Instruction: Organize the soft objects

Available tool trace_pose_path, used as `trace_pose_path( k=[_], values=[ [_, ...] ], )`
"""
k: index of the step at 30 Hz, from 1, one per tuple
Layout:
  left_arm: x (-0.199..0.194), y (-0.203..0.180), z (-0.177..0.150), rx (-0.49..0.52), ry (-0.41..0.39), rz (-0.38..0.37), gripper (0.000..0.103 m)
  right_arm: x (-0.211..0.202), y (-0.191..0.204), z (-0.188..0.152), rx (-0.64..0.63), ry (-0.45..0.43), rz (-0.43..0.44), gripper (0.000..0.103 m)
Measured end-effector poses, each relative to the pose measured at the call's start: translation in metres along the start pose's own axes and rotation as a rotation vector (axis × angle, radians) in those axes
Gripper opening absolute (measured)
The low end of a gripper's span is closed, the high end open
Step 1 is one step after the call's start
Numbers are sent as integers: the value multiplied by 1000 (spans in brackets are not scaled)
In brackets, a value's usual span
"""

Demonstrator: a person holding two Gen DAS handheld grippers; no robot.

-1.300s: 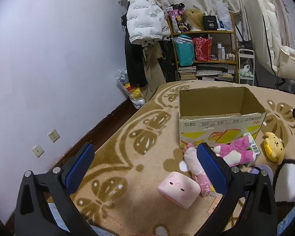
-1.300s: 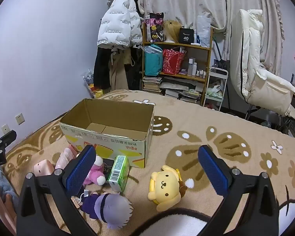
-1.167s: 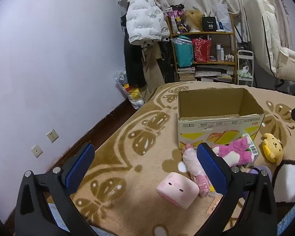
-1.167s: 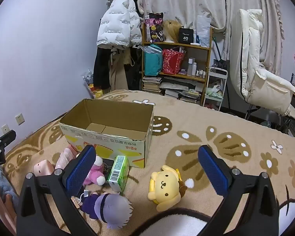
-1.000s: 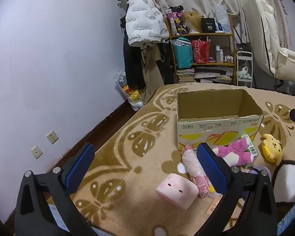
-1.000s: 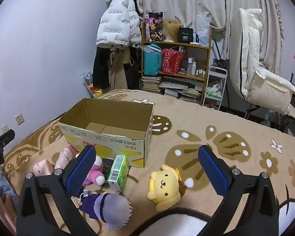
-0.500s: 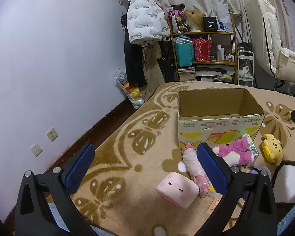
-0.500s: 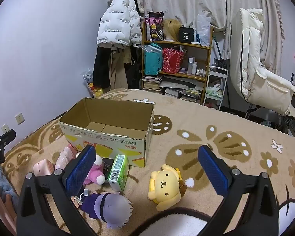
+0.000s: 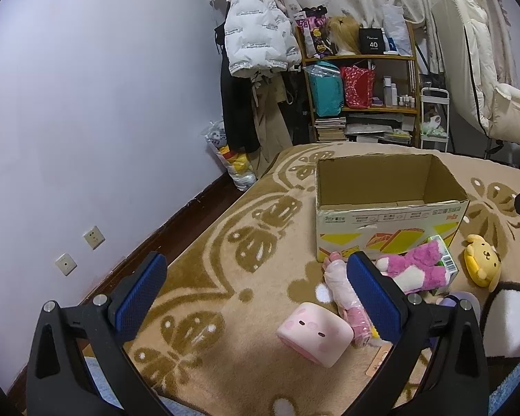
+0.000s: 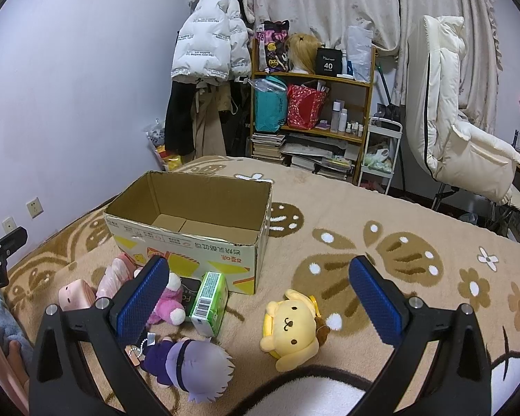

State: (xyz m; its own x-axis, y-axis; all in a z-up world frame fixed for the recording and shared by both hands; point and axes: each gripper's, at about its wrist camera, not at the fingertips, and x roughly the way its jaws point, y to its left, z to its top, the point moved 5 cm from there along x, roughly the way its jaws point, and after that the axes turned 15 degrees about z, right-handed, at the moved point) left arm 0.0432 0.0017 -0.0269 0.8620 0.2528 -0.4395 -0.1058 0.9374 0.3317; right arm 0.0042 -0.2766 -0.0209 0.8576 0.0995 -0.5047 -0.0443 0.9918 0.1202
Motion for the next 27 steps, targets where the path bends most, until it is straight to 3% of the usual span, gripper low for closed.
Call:
trace_pose_path(
  k=[27],
  values=[
    [-1, -3, -3, 13, 8, -6, 103, 0, 1, 0, -4, 2, 3, 103]
  ],
)
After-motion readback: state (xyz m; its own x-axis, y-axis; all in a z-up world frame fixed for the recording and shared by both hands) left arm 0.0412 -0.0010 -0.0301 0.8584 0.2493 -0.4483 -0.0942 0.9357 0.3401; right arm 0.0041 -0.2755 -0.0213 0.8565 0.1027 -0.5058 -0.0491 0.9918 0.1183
